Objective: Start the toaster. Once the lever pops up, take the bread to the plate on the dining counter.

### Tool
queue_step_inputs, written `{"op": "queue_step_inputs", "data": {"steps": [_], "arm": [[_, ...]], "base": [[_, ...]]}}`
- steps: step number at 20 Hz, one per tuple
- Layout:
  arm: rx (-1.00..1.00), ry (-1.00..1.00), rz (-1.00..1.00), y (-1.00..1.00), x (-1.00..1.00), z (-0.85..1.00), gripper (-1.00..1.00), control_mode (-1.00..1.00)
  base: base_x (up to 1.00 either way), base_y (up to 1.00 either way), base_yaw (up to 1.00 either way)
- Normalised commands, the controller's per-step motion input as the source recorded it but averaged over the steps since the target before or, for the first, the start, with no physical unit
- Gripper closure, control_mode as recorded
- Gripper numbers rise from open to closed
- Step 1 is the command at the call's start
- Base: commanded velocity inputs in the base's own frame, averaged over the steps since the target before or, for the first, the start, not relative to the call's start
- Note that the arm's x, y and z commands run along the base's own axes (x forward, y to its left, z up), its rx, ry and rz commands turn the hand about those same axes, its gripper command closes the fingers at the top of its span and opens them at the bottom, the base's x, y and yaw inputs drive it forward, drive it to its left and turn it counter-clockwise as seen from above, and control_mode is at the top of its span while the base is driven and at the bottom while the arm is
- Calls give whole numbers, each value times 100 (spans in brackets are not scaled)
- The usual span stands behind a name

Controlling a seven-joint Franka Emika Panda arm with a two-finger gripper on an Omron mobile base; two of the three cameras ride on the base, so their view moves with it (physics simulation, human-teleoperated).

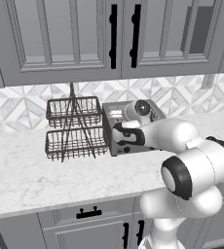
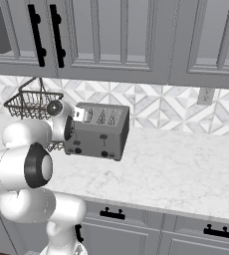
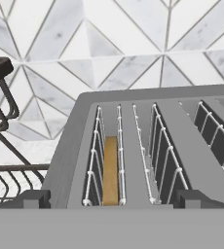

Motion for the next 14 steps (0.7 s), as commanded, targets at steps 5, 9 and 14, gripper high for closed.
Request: {"op": "queue_step_inputs", "data": {"steps": [5, 9, 14], "arm": [[0, 0, 0, 0, 0, 0, -100, -100], [0, 0, 0, 0, 0, 0, -100, -100], [0, 0, 0, 0, 0, 0, -100, -100]], "base": [[0, 0, 0], [0, 0, 0], [0, 0, 0]]}}
